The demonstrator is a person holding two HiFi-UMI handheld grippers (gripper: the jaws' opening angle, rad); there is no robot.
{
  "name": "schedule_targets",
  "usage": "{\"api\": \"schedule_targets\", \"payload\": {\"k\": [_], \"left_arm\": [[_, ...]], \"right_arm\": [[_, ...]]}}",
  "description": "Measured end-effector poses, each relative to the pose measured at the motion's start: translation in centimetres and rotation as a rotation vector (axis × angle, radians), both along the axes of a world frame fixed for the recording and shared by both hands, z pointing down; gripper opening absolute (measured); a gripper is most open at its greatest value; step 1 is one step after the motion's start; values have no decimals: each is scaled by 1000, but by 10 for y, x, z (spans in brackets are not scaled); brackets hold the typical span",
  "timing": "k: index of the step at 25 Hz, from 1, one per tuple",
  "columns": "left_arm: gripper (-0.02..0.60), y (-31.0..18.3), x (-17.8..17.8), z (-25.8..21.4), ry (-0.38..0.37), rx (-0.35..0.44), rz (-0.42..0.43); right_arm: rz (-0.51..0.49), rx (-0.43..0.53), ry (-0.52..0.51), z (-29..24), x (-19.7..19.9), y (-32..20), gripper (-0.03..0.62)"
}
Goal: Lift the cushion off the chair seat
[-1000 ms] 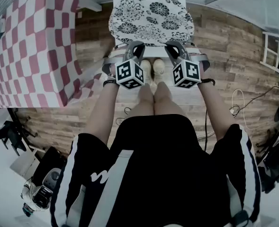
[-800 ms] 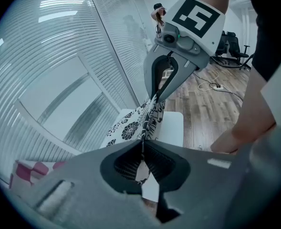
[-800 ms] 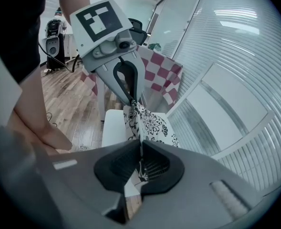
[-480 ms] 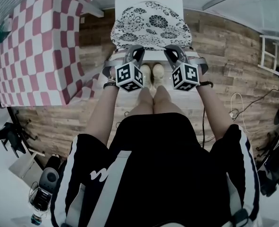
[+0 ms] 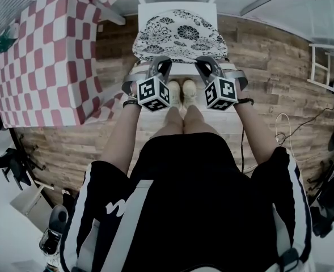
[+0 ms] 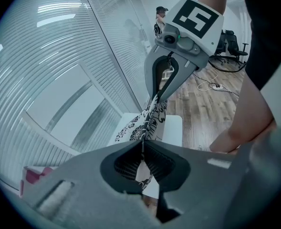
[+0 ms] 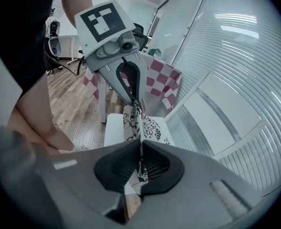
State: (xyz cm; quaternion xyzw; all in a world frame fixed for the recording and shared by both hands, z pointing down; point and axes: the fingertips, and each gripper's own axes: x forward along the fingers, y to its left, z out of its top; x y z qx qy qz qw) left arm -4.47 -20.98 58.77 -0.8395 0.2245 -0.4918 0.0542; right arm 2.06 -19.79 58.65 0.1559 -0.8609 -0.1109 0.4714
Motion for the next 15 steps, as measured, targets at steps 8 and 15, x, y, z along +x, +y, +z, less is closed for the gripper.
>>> {"api": "schedule_targets", "payload": {"k": [8, 15], "left_arm": [[17, -6, 0, -12, 2, 10, -9], [17, -2, 0, -12, -7, 12, -27]], "right_arm": [[-1, 0, -15, -11, 0, -2, 8], [-24, -14, -28, -7, 1, 3, 8]]}}
